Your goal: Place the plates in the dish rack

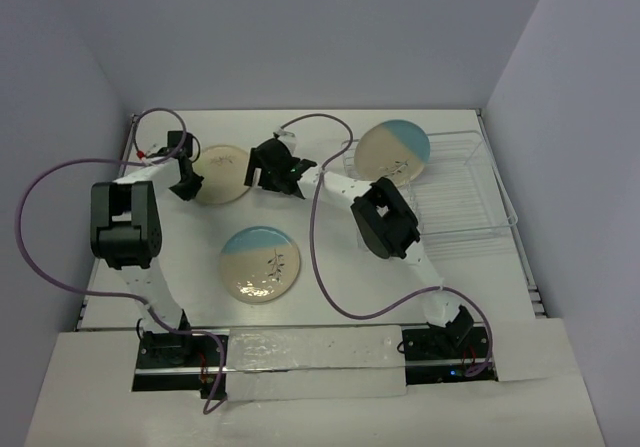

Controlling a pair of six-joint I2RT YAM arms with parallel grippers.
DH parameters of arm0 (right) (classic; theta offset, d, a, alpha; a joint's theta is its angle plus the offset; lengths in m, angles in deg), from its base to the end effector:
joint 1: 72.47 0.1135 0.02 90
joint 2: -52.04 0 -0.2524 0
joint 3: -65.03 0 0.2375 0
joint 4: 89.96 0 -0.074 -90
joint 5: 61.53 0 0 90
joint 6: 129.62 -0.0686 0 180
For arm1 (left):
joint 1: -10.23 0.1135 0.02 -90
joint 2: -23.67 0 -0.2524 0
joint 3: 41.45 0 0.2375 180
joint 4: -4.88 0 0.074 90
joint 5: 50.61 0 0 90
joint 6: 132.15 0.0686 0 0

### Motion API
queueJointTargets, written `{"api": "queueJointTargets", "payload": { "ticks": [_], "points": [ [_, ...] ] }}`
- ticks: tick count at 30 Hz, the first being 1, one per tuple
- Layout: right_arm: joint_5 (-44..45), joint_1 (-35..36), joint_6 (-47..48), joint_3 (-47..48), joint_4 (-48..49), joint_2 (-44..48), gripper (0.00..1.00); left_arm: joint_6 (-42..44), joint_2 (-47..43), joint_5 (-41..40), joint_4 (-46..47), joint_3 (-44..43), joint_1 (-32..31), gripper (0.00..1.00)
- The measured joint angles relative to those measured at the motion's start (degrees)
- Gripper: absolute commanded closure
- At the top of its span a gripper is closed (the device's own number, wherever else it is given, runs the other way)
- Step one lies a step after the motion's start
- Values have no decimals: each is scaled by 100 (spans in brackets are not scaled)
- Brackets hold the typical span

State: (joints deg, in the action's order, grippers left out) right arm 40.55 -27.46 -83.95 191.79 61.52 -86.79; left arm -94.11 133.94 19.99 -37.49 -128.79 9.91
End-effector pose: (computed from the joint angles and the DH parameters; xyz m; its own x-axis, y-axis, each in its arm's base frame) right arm 0.3986 0.3784 0.1382 -0.7338 0.2325 -0.6384 -0.0929 0.8965 0.4332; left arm 0.3843 0.0206 0.1317 -0.4547 -0.7403 -0.4952 -0.7978 0.5857 -0.1431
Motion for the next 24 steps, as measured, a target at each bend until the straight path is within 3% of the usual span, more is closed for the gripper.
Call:
{"api": "queueJointTargets", "payload": {
  "ticks": [12,24],
  "points": [
    [390,-494,-252,-1674,424,1020,0,115,-256,39,398,421,-1003,100],
    [327,-696,-81,-1744,577,1237,0,167,-695,161,292,895,-2241,100]
  ]
}}
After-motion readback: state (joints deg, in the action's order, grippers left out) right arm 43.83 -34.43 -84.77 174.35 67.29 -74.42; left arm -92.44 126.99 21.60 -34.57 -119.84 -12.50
